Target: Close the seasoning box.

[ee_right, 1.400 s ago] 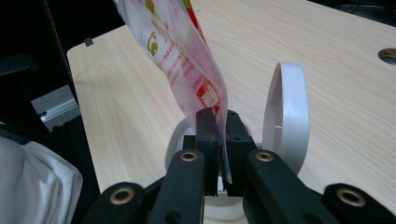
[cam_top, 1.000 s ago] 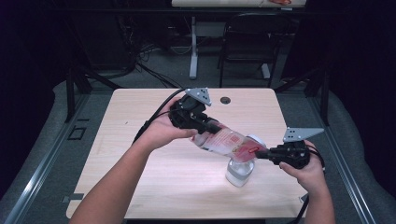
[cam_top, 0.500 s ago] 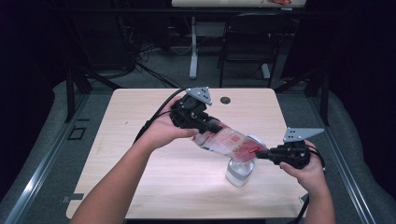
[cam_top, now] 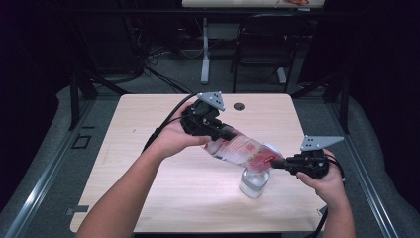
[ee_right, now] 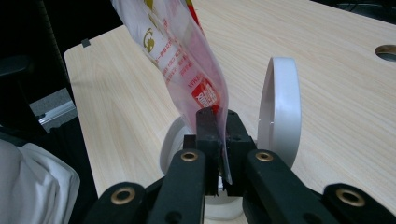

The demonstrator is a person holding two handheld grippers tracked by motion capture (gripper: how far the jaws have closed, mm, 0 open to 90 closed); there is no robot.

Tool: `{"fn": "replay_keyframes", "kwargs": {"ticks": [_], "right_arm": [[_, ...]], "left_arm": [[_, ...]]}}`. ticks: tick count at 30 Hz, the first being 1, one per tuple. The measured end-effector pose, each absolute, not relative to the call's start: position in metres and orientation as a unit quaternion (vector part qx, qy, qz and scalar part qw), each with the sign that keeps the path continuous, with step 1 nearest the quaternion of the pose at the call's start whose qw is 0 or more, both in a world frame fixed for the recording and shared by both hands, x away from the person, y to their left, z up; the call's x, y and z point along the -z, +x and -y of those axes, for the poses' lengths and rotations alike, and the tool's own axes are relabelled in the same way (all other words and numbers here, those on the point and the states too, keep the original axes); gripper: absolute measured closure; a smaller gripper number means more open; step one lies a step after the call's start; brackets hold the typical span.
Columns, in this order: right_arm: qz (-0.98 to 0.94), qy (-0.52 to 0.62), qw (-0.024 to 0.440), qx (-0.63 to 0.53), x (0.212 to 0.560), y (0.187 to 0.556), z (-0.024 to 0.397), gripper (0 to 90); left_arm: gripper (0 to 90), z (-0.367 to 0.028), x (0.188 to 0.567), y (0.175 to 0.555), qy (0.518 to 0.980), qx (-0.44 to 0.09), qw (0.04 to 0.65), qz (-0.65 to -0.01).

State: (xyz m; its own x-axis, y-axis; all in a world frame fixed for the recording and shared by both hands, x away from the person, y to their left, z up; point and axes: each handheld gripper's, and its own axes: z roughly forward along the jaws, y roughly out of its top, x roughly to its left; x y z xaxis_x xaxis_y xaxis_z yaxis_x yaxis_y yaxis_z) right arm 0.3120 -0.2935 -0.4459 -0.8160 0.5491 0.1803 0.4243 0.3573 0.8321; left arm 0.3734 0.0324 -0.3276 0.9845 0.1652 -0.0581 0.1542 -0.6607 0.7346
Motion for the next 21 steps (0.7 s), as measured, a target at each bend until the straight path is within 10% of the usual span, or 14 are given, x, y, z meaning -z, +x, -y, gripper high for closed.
{"fn": "replay_keyframes", "kwargs": {"ticks": [21], "right_arm": [[-0.820, 0.300, 0.069, -0.483, 0.4461, 0.3126, 0.2937, 88.0]], "left_arm": [[77.5, -0.0326, 0.3282, 0.3743, 0.910, -0.006, 0.406, -0.088]]}}
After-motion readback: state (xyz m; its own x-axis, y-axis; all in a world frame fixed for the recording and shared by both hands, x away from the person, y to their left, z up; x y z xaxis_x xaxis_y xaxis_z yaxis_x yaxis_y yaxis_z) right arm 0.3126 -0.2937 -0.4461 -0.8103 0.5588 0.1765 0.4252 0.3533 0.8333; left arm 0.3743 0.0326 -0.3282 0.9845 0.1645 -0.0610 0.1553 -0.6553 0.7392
